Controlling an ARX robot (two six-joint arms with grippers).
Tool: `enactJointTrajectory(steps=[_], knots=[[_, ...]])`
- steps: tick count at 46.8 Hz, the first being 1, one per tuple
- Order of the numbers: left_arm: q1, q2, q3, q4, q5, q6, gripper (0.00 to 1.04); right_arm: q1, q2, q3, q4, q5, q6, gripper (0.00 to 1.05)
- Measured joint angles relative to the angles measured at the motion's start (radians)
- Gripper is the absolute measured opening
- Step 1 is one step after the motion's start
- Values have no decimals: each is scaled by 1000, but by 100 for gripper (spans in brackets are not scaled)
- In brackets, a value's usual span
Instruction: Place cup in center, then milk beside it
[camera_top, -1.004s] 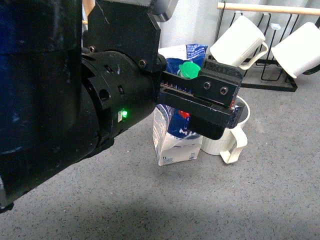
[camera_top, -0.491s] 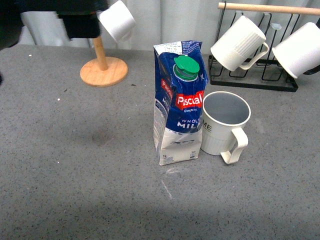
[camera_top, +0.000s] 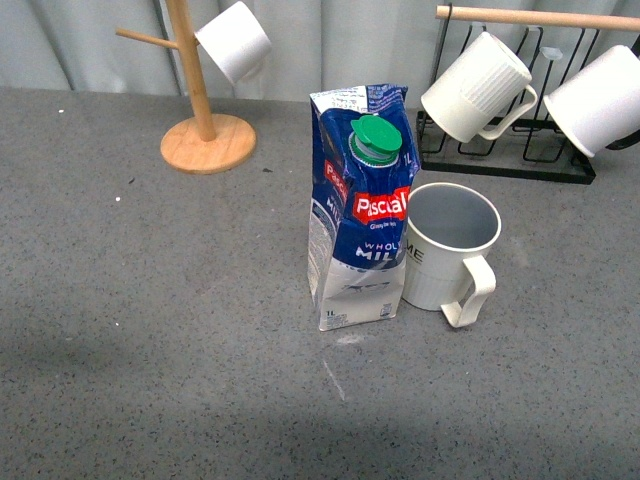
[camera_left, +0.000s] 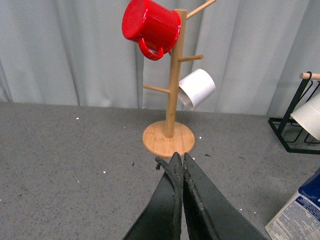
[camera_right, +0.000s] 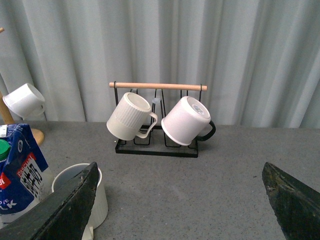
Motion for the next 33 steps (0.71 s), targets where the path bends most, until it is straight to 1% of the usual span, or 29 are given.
enactJointTrajectory(steps=[12,20,22,23,26,33], knots=[[59,-177,-53,-127,54,0,4,0,0,0,0,0,0,96],[96,-331,-80,-250,94,0,4,0,0,0,0,0,0,96],[140,-373,-86,-288,159,1,4,0,0,0,0,0,0,96],[154,-389,-86,-303,169,2,4,0,0,0,0,0,0,96],[181,-435,-87,-342,174,2,4,0,0,0,0,0,0,96],[187,-524,-87,-418,180,2,4,0,0,0,0,0,0,96]])
